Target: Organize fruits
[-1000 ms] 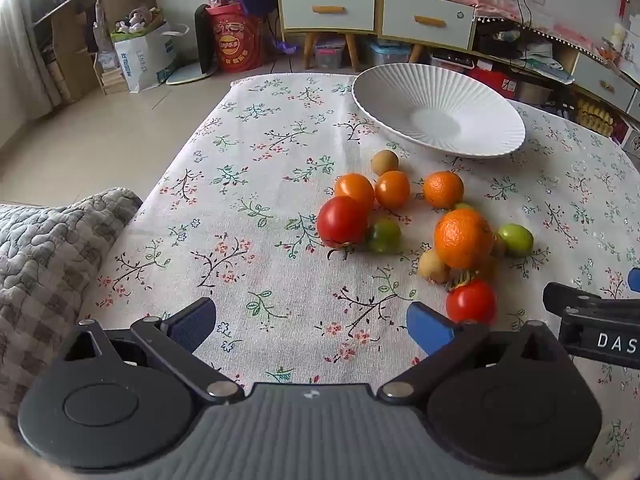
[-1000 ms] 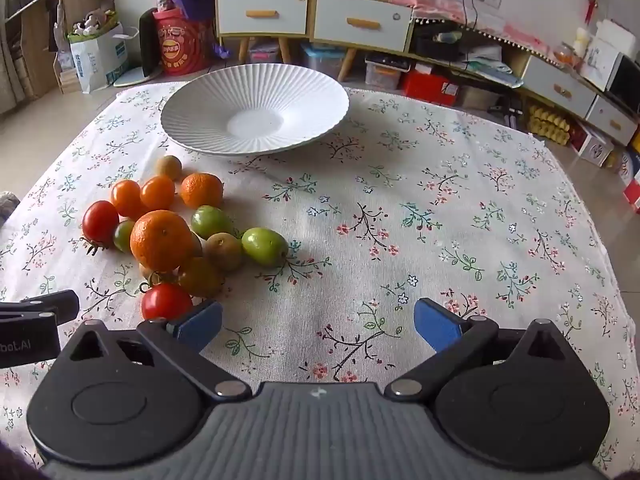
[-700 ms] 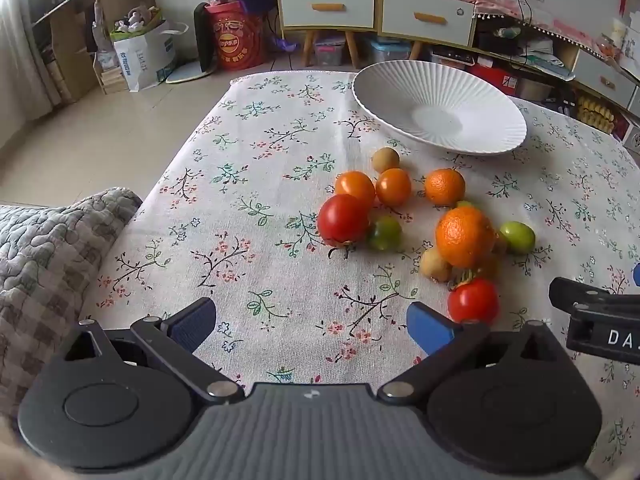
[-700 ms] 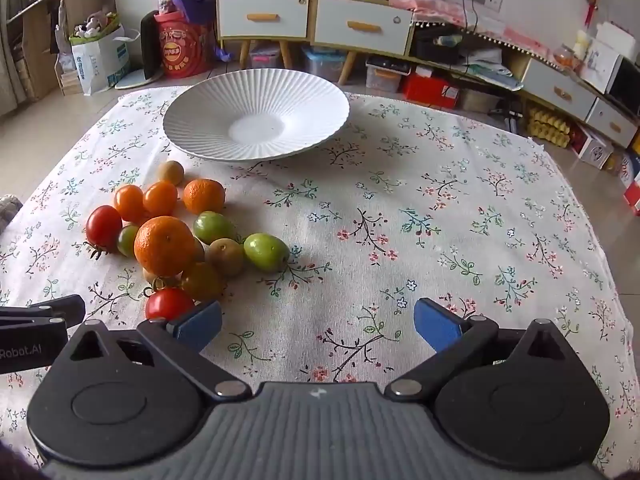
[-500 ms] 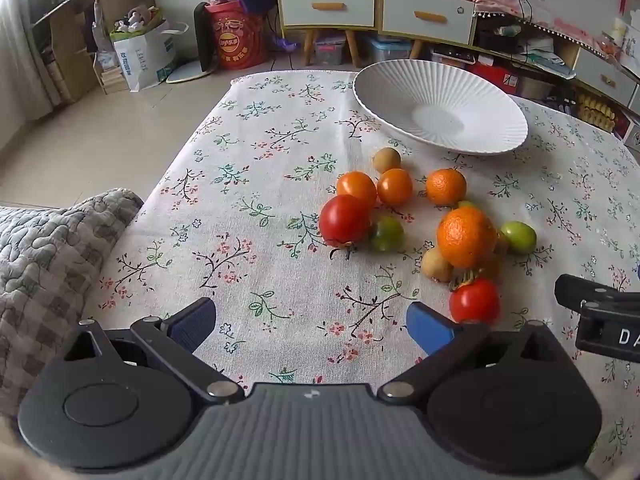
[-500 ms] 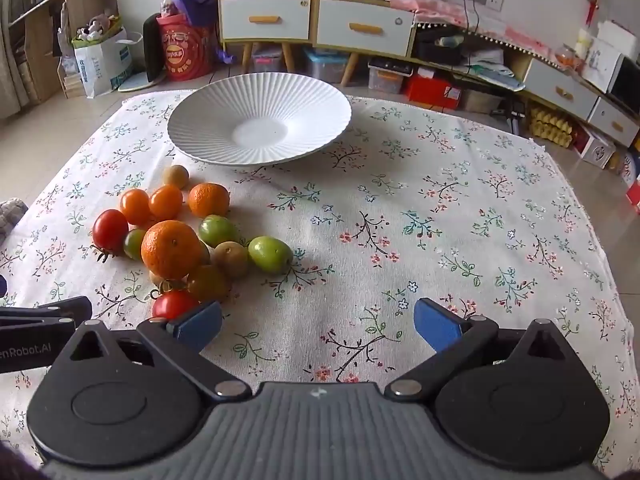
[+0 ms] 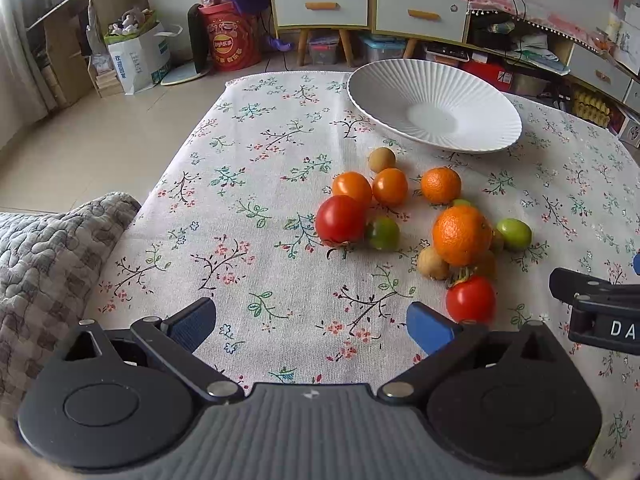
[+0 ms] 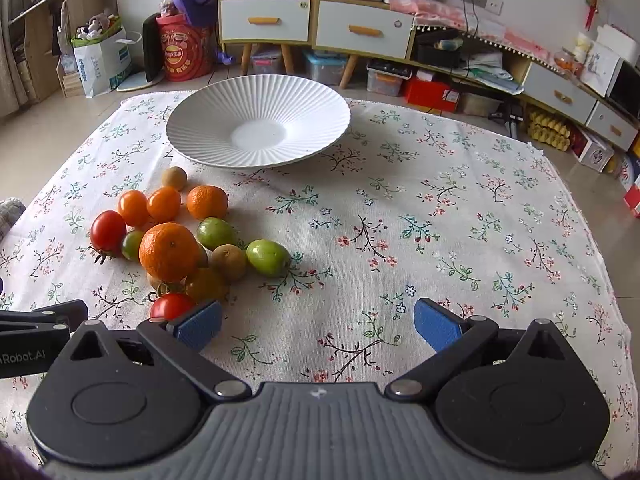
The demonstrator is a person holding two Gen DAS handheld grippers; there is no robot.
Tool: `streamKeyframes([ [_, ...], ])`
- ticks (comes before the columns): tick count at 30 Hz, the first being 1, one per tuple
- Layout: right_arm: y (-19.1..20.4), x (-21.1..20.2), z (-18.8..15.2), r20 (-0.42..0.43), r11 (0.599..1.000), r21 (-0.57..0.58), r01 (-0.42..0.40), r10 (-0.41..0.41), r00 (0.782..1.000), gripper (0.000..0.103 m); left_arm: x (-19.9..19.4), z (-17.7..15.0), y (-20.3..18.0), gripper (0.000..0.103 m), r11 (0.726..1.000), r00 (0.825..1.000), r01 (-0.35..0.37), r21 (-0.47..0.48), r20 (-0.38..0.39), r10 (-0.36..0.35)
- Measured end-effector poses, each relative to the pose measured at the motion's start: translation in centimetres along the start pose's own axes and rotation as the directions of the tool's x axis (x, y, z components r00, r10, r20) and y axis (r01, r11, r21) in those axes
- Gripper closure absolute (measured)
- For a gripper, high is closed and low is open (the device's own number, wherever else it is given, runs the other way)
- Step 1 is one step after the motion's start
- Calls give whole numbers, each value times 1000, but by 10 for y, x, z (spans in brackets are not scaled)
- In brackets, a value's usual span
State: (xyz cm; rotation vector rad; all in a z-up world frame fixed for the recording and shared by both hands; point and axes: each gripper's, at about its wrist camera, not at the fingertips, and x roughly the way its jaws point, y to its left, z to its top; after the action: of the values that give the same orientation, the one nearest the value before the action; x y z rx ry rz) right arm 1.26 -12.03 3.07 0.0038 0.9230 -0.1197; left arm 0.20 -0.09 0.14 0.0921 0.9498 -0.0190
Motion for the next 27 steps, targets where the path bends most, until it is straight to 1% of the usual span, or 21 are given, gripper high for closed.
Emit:
streamKeyframes([
  [15,1,1,1,3,1000,-10,9,-9,1000,1,-4,2,0,6,1000,1000,7,0,13,-7],
  [27,2,1,0,2,1000,-18,9,-9,1000,1,-2,1,0,6,1000,1000,7,-4,9,-7],
])
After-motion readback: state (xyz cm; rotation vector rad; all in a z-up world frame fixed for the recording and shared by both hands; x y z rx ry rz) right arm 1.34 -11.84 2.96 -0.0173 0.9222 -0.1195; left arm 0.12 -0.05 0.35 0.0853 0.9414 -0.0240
